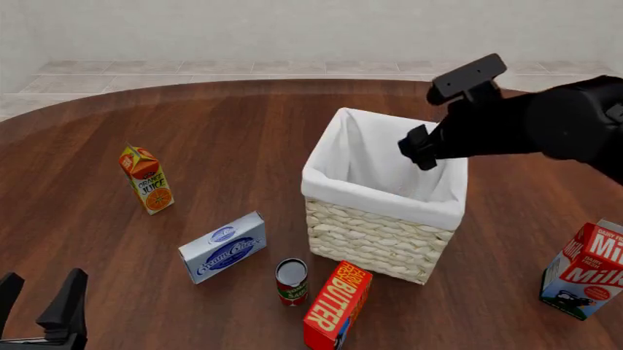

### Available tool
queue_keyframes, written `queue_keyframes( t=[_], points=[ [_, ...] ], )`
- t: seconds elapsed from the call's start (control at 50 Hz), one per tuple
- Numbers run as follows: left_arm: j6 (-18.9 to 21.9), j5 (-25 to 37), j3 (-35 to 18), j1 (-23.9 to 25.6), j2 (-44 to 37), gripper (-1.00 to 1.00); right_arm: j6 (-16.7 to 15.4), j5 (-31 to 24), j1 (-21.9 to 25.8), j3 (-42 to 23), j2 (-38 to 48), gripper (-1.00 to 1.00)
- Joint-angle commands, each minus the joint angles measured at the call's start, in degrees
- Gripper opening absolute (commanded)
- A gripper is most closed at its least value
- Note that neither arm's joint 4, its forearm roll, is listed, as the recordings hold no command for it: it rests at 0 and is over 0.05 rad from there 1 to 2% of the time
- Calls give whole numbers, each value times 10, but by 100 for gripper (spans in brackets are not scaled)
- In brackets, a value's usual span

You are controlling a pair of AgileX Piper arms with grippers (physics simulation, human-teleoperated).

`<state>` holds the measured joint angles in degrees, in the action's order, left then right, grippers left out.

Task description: Pick up the alphabet soup and the tomato sauce, and put them in the basket.

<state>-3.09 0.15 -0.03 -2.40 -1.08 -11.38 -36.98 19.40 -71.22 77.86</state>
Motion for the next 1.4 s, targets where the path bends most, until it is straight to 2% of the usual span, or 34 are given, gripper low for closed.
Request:
queue_keyframes(
  t=[0.02,0.44,1.4],
  points=[
    [0,0,0,0,0,100,4,-12,10,-20,-10,100],
    [0,0,0,0,0,100,6,-16,42,-36,-19,100],
    [1,-13,0,1,-13,100,27,-8,152,-37,-18,100]
  ],
)
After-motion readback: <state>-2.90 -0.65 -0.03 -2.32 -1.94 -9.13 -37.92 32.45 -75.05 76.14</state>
